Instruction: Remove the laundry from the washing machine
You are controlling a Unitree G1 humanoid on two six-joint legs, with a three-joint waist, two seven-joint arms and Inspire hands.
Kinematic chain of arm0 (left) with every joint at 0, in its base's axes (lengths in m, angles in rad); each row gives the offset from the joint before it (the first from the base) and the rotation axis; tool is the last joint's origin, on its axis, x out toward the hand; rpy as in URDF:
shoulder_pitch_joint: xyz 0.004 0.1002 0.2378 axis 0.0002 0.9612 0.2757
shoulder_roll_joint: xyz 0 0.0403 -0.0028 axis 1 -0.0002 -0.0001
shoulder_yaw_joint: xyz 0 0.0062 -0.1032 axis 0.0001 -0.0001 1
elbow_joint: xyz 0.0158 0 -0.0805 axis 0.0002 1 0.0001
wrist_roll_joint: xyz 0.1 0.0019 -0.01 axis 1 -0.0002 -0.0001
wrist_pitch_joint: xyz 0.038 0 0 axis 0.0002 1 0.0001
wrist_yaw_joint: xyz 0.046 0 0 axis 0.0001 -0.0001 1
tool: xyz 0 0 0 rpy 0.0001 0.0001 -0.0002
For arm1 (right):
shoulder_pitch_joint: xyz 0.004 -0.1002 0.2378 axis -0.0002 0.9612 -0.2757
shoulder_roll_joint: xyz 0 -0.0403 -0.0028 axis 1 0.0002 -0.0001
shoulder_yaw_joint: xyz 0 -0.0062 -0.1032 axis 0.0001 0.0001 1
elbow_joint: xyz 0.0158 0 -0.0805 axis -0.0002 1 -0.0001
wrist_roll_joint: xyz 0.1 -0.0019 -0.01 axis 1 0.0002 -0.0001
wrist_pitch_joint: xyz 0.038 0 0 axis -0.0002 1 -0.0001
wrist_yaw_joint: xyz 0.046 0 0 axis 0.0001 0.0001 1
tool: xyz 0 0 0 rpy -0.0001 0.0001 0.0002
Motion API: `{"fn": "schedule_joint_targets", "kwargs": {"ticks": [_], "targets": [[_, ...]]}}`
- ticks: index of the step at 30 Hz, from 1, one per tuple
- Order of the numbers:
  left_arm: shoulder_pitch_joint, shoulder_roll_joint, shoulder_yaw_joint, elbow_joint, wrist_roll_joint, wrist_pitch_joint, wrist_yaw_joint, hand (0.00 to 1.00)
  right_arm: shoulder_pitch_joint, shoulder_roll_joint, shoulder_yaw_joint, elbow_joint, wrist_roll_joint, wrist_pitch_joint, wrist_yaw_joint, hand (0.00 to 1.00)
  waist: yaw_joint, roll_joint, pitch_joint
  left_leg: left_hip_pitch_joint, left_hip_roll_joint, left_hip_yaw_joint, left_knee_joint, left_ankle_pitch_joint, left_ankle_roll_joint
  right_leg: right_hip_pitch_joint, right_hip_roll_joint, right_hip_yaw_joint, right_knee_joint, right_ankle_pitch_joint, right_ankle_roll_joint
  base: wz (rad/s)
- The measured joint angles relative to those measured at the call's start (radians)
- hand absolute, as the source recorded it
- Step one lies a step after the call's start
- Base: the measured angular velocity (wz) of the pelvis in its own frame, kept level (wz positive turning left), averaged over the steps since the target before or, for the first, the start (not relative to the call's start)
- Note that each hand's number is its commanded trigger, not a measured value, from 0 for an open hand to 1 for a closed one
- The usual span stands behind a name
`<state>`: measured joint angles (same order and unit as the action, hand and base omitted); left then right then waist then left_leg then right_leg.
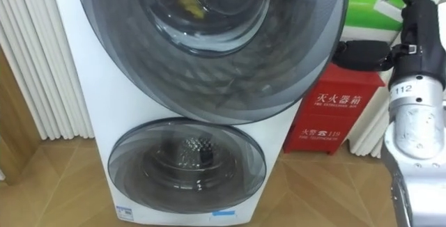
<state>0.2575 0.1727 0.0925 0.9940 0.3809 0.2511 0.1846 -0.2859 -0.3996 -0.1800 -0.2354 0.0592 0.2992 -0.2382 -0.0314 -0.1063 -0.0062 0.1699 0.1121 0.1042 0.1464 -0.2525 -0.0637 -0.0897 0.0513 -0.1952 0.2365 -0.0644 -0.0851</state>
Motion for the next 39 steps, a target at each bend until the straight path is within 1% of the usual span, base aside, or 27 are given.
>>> {"fn": "schedule_joint_targets", "kwargs": {"ticks": [4, 5, 8, 10, 14, 15, 16, 17, 20, 22, 23, 26, 28, 29, 32, 34, 35, 36, 37, 38, 39], "targets": [[-0.003, 0.003, 0.000, 0.010, -0.077, -0.005, 0.001, 0.00, 0.024, 0.001, 0.000, -0.044, 0.004, 0.000, 0.015, 0.00, -0.007, 0.004, 0.0019, 0.002, 0.001, 0.001, -0.002, 0.000, 0.000, 0.000, 0.001, 0.001, 0.000, 0.000, -0.001, 0.00], [-0.002, 0.004, -0.002, 0.010, -0.096, -0.014, 0.001, 0.00, 0.033, 0.002, 0.000, -0.056, 0.004, 0.000, 0.022, 0.00, -0.011, 0.004, 0.0020, 0.002, 0.001, 0.001, -0.002, 0.000, 0.000, 0.000, 0.000, 0.001, 0.000, 0.000, 0.000, 0.00], [-0.003, 0.005, -0.022, 0.009, -0.106, -0.022, 0.005, 0.00, 0.059, 0.003, 0.001, -0.091, 0.015, 0.000, 0.036, 0.00, -0.015, 0.003, 0.0018, 0.002, 0.000, 0.002, -0.002, -0.001, 0.000, 0.000, 0.000, 0.000, 0.000, -0.001, 0.000, 0.00], [-0.001, 0.006, -0.022, 0.010, -0.113, -0.036, 0.010, 0.00, 0.091, 0.003, -0.001, -0.135, 0.015, -0.001, 0.053, 0.00, -0.016, 0.004, 0.0018, 0.002, 0.001, 0.002, -0.001, -0.001, -0.001, 0.000, 0.000, -0.002, 0.000, -0.002, -0.001, 0.00], [0.003, 0.007, -0.021, 0.012, -0.115, -0.051, 0.028, 0.00, 0.134, 0.006, -0.004, -0.168, 0.035, -0.021, 0.100, 0.00, -0.018, 0.005, 0.0012, 0.002, 0.003, 0.003, -0.001, -0.002, -0.002, 0.000, 0.001, 0.000, -0.002, -0.003, -0.001, 0.00], [0.005, 0.007, -0.022, 0.017, -0.116, -0.060, 0.039, 0.00, 0.156, 0.009, -0.005, -0.179, 0.058, -0.031, 0.116, 0.00, -0.018, 0.008, 0.0010, 0.002, 0.003, 0.003, -0.001, -0.002, -0.002, 0.000, 0.000, 0.000, -0.002, -0.002, -0.002, 0.00], [0.007, 0.008, -0.026, 0.017, -0.116, -0.062, 0.044, 0.00, 0.167, 0.011, 0.001, -0.180, 0.071, -0.039, 0.126, 0.00, -0.018, 0.008, 0.0003, 0.002, 0.003, 0.004, -0.001, -0.002, -0.002, 0.000, 0.000, 0.000, -0.002, -0.002, -0.002, 0.00], [0.009, 0.010, -0.040, 0.017, -0.116, -0.064, 0.050, 0.00, 0.186, 0.020, 0.001, -0.186, 0.107, -0.046, 0.146, 0.00, -0.018, 0.010, -0.0003, 0.002, 0.004, 0.006, -0.001, -0.002, -0.002, 0.000, 0.001, 0.000, -0.003, 0.000, -0.003, -0.04], [0.011, 0.009, -0.058, 0.017, -0.116, -0.077, 0.049, 0.00, 0.227, 0.035, 0.013, -0.207, 0.176, -0.049, 0.204, 0.00, -0.016, 0.021, -0.0046, 0.002, 0.006, 0.015, -0.001, -0.002, -0.004, 0.000, 0.002, -0.002, -0.012, 0.004, -0.002, -0.09], [0.012, 0.010, -0.058, 0.017, -0.116, -0.078, 0.049, 0.00, 0.231, 0.045, 0.034, -0.209, 0.194, -0.056, 0.234, 0.00, -0.017, 0.029, -0.0036, 0.001, 0.008, 0.022, -0.001, -0.001, -0.005, 0.000, 0.003, -0.003, -0.016, 0.010, -0.006, -0.11], [0.012, 0.011, -0.059, 0.017, -0.117, -0.081, 0.049, 0.00, 0.231, 0.055, 0.037, -0.210, 0.206, -0.060, 0.245, 0.00, -0.018, 0.033, -0.0048, 0.001, 0.009, 0.022, -0.001, -0.001, -0.006, 0.000, 0.003, -0.003, -0.016, 0.010, -0.006, 0.00], [0.008, 0.022, -0.090, 0.016, -0.153, -0.086, 0.052, 0.00, 0.231, 0.068, 0.051, -0.209, 0.222, -0.063, 0.266, 0.00, -0.016, 0.034, -0.0048, 0.001, 0.010, 0.023, 0.001, 0.000, -0.008, 0.000, 0.004, -0.004, -0.016, 0.010, -0.007, -0.01], [0.007, 0.023, -0.112, 0.017, -0.151, -0.086, 0.052, 0.00, 0.231, 0.092, 0.063, -0.209, 0.239, -0.067, 0.293, 0.00, -0.016, 0.034, -0.0041, 0.000, 0.012, 0.023, 0.003, -0.002, -0.008, -0.001, 0.006, -0.003, -0.017, 0.012, -0.010, -0.02], [0.008, 0.023, -0.117, 0.018, -0.151, -0.086, 0.052, 0.00, 0.231, 0.098, 0.066, -0.209, 0.245, -0.068, 0.301, 0.00, -0.016, 0.034, -0.0040, 0.000, 0.012, 0.023, 0.003, -0.003, -0.009, -0.001, 0.007, -0.003, -0.017, 0.012, -0.011, 0.00], [0.008, 0.025, -0.136, 0.020, -0.152, -0.081, 0.052, 0.00, 0.234, 0.130, 0.091, -0.209, 0.272, -0.085, 0.343, 0.00, -0.016, 0.035, -0.0033, 0.000, 0.015, 0.020, 0.005, -0.004, -0.010, -0.002, 0.011, -0.004, -0.017, 0.013, -0.012, -0.05], [0.013, 0.026, -0.147, 0.020, -0.152, -0.076, 0.052, 0.00, 0.237, 0.148, 0.118, -0.207, 0.292, -0.100, 0.361, 0.00, -0.016, 0.035, -0.0034, -0.001, 0.015, 0.007, 0.006, -0.003, -0.008, -0.001, 0.011, -0.012, -0.019, 0.013, -0.011, -0.03], [0.012, 0.026, -0.149, 0.020, -0.152, -0.073, 0.052, 0.00, 0.238, 0.164, 0.137, -0.206, 0.301, -0.112, 0.370, 0.00, -0.016, 0.035, -0.0038, -0.003, 0.015, -0.001, 0.006, 0.000, -0.004, -0.001, 0.012, -0.015, -0.025, 0.012, -0.009, 0.07], [0.009, 0.027, -0.152, 0.017, -0.152, -0.069, 0.052, 0.00, 0.238, 0.171, 0.163, -0.206, 0.323, -0.127, 0.375, 0.00, -0.016, 0.035, -0.0049, -0.009, 0.017, -0.009, 0.006, 0.001, 0.002, 0.000, 0.015, -0.015, -0.037, 0.015, -0.001, 0.11], [0.010, 0.028, -0.154, 0.017, -0.152, -0.068, 0.051, 0.00, 0.238, 0.171, 0.178, -0.206, 0.335, -0.133, 0.383, 0.00, -0.016, 0.035, -0.0050, -0.014, 0.017, -0.014, 0.006, 0.003, 0.005, 0.000, 0.017, -0.016, -0.043, 0.017, 0.004, 0.19], [0.009, 0.029, -0.154, 0.014, -0.152, -0.068, 0.050, 0.00, 0.237, 0.170, 0.216, -0.206, 0.360, -0.137, 0.400, 0.00, -0.014, 0.034, -0.0071, -0.024, 0.018, -0.023, 0.005, 0.008, 0.013, 0.000, 0.019, -0.017, -0.057, 0.021, 0.009, 0.21], [0.011, 0.029, -0.154, 0.004, -0.152, -0.069, 0.048, 0.00, 0.237, 0.170, 0.259, -0.206, 0.380, -0.137, 0.421, 0.00, -0.007, 0.034, -0.0087, -0.029, 0.020, -0.023, 0.005, 0.012, 0.019, 0.000, 0.019, -0.020, -0.063, 0.022, 0.012, 0.19]]}}
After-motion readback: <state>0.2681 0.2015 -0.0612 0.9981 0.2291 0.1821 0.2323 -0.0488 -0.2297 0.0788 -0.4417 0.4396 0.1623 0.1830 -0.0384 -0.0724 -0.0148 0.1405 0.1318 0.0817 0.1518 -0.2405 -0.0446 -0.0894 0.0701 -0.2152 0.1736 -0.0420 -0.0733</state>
